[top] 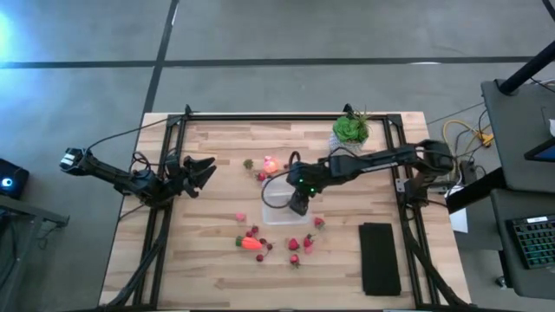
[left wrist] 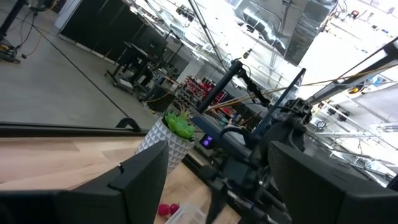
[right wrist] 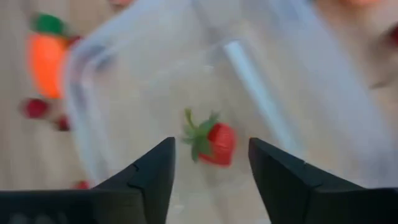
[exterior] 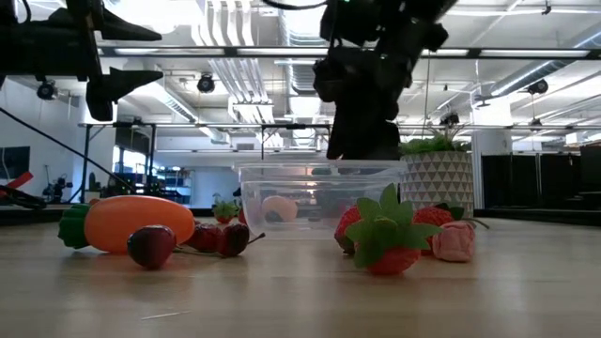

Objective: Pick and placing Produce into tupperware
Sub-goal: Put the red cherry into the transparent container

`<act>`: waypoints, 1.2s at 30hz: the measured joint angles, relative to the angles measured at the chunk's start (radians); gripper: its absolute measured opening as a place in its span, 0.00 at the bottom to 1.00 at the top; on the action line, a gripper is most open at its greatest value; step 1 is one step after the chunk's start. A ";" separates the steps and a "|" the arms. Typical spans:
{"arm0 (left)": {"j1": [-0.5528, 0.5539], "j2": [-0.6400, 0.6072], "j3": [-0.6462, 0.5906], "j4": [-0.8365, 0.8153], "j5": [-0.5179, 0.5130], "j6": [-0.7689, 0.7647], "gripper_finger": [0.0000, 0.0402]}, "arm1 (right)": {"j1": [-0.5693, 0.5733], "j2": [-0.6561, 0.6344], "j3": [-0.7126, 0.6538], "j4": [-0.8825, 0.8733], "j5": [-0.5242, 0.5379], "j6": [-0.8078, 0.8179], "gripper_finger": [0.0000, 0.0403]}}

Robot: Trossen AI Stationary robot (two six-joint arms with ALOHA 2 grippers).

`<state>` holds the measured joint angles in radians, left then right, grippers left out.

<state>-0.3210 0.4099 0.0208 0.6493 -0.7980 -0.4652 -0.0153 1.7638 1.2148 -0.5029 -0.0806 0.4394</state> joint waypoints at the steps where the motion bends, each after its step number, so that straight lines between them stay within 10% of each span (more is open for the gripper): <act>1: 0.000 0.000 0.000 0.000 0.000 0.000 0.65 | 0.003 0.013 0.032 -0.048 0.039 -0.022 0.52; 13: 0.000 0.001 0.000 -0.003 0.000 0.001 0.65 | 0.024 -0.005 0.194 -0.243 0.186 0.032 0.66; 36: 0.000 -0.004 0.000 0.082 -0.185 -0.096 0.65 | 0.023 -0.673 -0.360 -0.001 0.266 -0.126 0.61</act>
<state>-0.3206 0.4057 0.0208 0.7315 -0.9833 -0.5609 0.0074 1.0912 0.8546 -0.5035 0.1856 0.3136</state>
